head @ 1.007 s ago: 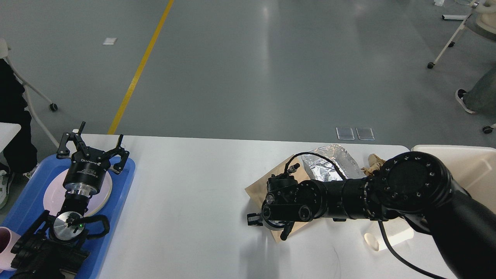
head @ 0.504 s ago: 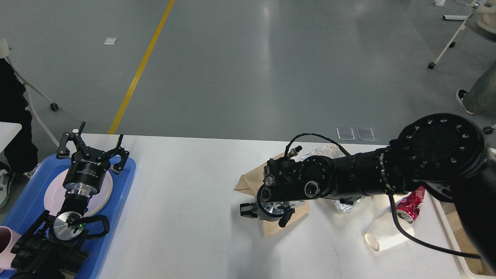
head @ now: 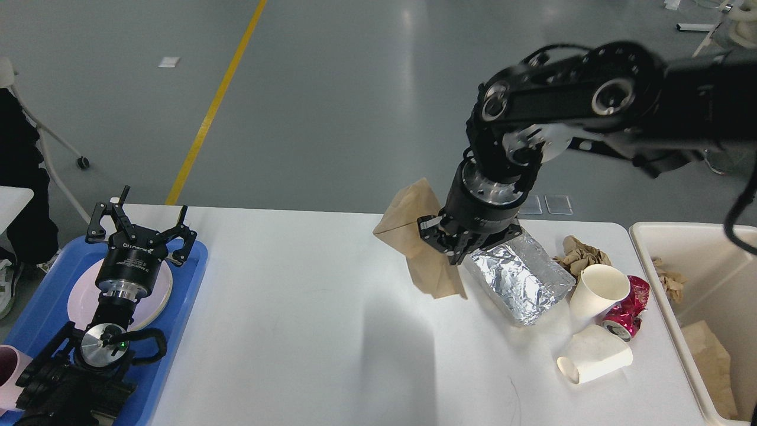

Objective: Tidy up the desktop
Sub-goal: 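Lift the brown paper bag up toward the white bin, then drop the brown paper bag into the white bin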

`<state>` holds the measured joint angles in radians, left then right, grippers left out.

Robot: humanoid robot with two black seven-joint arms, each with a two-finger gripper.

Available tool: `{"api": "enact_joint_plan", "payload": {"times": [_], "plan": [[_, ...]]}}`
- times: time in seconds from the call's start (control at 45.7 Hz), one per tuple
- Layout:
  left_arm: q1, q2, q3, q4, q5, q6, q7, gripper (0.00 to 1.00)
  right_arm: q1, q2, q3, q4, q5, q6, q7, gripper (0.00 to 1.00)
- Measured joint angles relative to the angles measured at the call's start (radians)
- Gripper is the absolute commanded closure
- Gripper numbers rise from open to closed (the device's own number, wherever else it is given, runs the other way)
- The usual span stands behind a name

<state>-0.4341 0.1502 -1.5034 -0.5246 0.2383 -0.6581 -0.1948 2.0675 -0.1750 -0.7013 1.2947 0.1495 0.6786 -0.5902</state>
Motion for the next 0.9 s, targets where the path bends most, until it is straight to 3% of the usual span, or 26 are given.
{"api": "enact_joint_plan", "payload": {"times": [0.088,0.219,0.328,0.416,0.635,0.898], "plan": [[0.000,0.000,0.000,0.000,0.000,0.000,0.000,0.04,0.097,-0.056,-0.101,0.001,0.019,0.079,0.067,1.00],[0.000,0.000,0.000,0.000,0.000,0.000,0.000,0.04,0.226,-0.099,-0.318,0.001,0.020,0.157,0.264,1.00],[0.000,0.000,0.000,0.000,0.000,0.000,0.000,0.04,0.284,-0.103,-0.489,0.001,0.011,0.175,0.368,1.00],[0.000,0.000,0.000,0.000,0.000,0.000,0.000,0.04,0.299,-0.106,-0.570,0.000,0.006,0.182,0.393,1.00],[0.000,0.000,0.000,0.000,0.000,0.000,0.000,0.04,0.280,-0.176,-0.720,-0.047,0.013,0.139,0.395,1.00],[0.001,-0.001,0.001,0.000,0.000,0.000,0.000,0.04,0.025,-0.479,-0.776,-0.245,-0.038,-0.077,0.375,1.00]]}}
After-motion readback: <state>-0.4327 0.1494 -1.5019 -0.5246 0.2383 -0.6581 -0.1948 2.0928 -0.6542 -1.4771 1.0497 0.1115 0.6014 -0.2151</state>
